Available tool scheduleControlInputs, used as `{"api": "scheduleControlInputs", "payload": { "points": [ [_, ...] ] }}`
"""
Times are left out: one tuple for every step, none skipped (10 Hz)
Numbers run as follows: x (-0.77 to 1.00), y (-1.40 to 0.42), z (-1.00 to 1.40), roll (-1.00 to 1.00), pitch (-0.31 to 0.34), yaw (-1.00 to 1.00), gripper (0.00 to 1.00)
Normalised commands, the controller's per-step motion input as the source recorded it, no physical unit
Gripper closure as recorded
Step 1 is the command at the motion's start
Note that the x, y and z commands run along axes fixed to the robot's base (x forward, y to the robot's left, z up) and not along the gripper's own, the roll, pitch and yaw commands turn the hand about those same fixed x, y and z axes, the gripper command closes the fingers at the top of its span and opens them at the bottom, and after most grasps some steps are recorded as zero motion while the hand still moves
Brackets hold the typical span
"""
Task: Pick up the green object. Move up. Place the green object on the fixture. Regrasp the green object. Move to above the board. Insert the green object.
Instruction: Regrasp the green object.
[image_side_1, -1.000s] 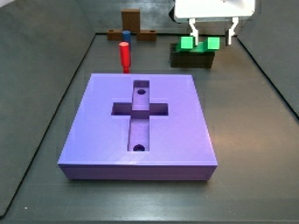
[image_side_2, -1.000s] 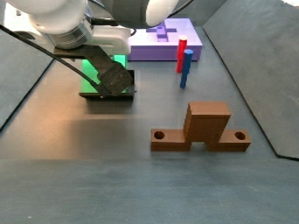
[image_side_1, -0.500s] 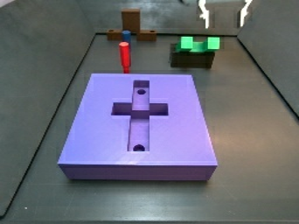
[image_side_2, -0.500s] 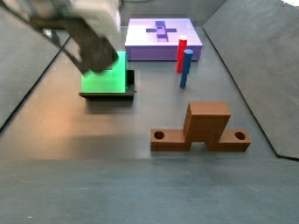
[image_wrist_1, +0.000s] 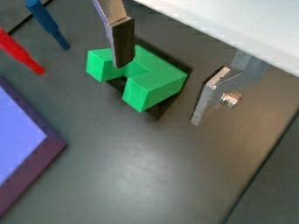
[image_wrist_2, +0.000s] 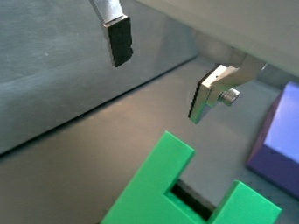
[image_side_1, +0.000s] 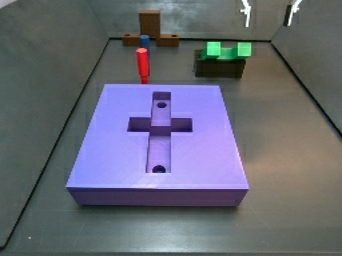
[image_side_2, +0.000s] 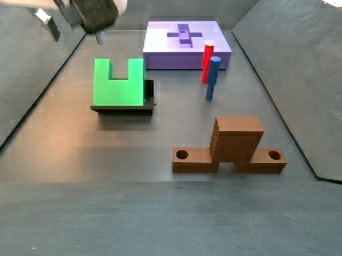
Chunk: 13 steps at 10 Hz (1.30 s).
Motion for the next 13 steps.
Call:
{"api": "scheduleControlInputs", "payload": {
  "points": [
    [0.15, -0.12, 0.04, 1.0, 0.0, 0.11, 0.0],
    [0.15, -0.11, 0.04, 1.0, 0.003, 0.11, 0.0],
    [0.18, 0.0, 0.03, 1.0, 0.12, 0.3, 0.0],
    [0.14, 0.01, 0.03, 1.0, 0.229, 0.33, 0.0],
    [0.12, 0.02, 0.02, 1.0, 0.274, 0.33, 0.0],
    [0.07, 0.1, 0.0, 1.0, 0.171, 0.21, 0.0],
    [0.06, 0.1, 0.0, 1.0, 0.151, 0.2, 0.0],
    [0.05, 0.1, 0.0, 1.0, 0.149, 0.19, 0.0],
    [0.04, 0.1, 0.0, 1.0, 0.149, 0.19, 0.0],
    [0.04, 0.1, 0.0, 1.0, 0.151, 0.19, 0.0],
    [0.0, 0.04, 0.0, 1.0, 0.203, 0.25, 0.0],
    [-0.07, 0.0, 0.0, 1.0, 0.243, 0.31, 0.0],
    [-0.12, 0.0, 0.0, 1.0, 0.16, 0.17, 0.0]
  ]
}}
